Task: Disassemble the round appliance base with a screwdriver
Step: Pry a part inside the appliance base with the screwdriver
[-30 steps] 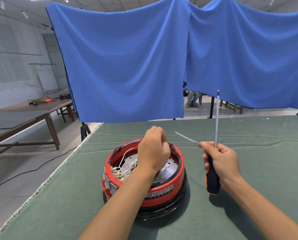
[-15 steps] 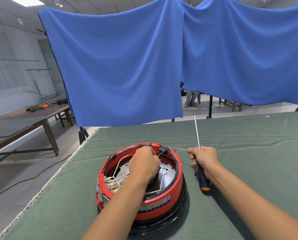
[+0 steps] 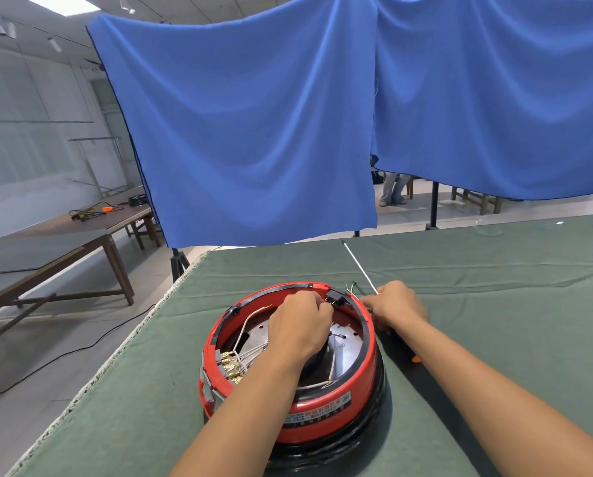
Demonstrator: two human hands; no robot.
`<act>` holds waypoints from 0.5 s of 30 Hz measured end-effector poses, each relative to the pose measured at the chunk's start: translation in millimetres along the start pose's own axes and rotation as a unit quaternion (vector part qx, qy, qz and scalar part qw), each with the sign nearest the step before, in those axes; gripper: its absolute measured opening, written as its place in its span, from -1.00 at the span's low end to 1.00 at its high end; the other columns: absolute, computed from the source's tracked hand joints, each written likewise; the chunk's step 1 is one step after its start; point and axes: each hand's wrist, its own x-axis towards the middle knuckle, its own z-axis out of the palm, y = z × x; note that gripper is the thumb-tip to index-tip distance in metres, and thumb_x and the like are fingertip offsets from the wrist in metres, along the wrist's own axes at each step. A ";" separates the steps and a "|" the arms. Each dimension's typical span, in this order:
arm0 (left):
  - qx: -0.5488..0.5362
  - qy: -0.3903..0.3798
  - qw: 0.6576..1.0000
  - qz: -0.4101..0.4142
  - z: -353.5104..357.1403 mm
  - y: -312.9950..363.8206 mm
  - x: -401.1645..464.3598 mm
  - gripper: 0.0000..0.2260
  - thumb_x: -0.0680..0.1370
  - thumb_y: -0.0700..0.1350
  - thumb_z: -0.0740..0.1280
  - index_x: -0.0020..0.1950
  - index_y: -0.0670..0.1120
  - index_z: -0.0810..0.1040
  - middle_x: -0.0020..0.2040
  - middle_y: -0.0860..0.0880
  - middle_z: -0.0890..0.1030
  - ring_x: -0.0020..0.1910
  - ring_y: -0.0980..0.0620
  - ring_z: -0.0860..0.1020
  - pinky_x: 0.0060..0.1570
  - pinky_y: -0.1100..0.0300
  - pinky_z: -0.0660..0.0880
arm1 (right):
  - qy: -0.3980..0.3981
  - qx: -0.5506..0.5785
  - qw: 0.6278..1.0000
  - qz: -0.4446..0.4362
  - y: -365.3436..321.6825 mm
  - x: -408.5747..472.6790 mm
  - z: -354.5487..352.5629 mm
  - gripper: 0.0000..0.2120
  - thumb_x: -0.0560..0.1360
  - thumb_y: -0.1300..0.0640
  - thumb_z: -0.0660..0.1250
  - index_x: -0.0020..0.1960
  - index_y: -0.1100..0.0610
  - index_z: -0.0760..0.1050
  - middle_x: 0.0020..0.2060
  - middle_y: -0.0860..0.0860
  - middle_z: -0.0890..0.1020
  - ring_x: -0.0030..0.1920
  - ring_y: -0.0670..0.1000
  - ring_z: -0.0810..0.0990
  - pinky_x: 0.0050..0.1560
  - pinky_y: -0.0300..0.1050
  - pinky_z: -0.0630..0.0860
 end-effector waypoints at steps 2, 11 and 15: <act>0.007 -0.003 1.000 0.006 0.4 -1.2 0.8 -0.76 0.55 -0.05 0.17 -0.09 -0.07 0.61 -0.10 -0.03 0.64 -0.09 -0.10 0.55 -0.17 0.12 0.39 | 0.013 0.054 0.998 -0.038 1.9 -8.8 -4.4 -0.67 0.48 -0.08 0.32 -0.21 0.19 0.57 -0.30 0.08 0.65 -0.22 0.13 0.63 -0.20 -0.11 0.45; 0.020 -0.007 1.000 0.001 1.2 -1.8 4.9 -0.80 0.58 -0.02 0.24 -0.05 -0.05 0.63 -0.05 -0.04 0.64 0.00 -0.12 0.56 -0.09 0.08 0.44 | -0.027 0.018 0.977 -0.212 12.8 -79.7 -53.9 -0.75 0.58 -0.01 0.12 -0.16 0.02 0.49 -0.42 -0.04 0.59 -0.40 -0.01 0.50 -0.23 -0.06 0.46; 0.033 0.002 0.999 -0.005 0.9 2.2 5.2 -0.79 0.56 -0.06 0.25 -0.16 -0.09 0.61 -0.12 -0.06 0.65 -0.05 -0.13 0.56 -0.13 0.09 0.44 | 0.000 -0.169 0.959 -0.229 18.1 -101.2 -70.8 -0.65 0.61 -0.10 0.07 -0.11 0.07 0.53 -0.28 -0.02 0.59 -0.14 0.12 0.56 -0.14 -0.06 0.47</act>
